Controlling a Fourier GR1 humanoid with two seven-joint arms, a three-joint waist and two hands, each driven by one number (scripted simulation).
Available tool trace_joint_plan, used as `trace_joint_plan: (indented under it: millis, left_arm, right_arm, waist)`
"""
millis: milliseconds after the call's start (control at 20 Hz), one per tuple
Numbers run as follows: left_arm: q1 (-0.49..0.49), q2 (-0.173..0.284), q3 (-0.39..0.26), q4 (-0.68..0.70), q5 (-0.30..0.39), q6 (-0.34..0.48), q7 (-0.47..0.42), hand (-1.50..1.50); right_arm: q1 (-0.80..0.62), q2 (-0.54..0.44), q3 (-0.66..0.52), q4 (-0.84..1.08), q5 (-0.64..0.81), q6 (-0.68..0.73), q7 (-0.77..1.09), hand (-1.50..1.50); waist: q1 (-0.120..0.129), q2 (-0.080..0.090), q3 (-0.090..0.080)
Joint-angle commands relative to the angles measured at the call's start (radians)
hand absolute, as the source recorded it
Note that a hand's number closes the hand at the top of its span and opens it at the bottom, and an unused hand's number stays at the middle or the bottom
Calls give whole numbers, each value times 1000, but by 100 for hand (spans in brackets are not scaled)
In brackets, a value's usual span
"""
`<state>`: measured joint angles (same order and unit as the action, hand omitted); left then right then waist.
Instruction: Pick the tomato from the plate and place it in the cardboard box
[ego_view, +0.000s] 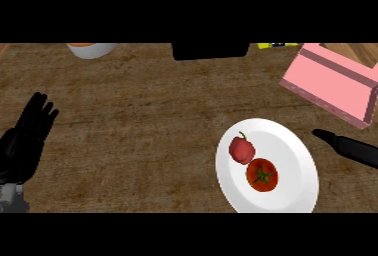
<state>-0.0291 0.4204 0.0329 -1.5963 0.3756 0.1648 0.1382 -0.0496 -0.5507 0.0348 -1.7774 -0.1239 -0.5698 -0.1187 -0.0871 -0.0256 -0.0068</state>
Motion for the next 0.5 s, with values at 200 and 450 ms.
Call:
trace_joint_plan:
  millis: [200,450]
  left_arm:
    - [73,21,10,-26,41,-60,24,0]
    - [96,21,15,-57,45,-61,28,0]
  right_arm:
    - [393,53,168,-369,374,-230,-194,-150]
    - [627,-58,211,-370,610,-200,19,-150]
  waist:
    - [6,3,2]
    - [27,16,-4]
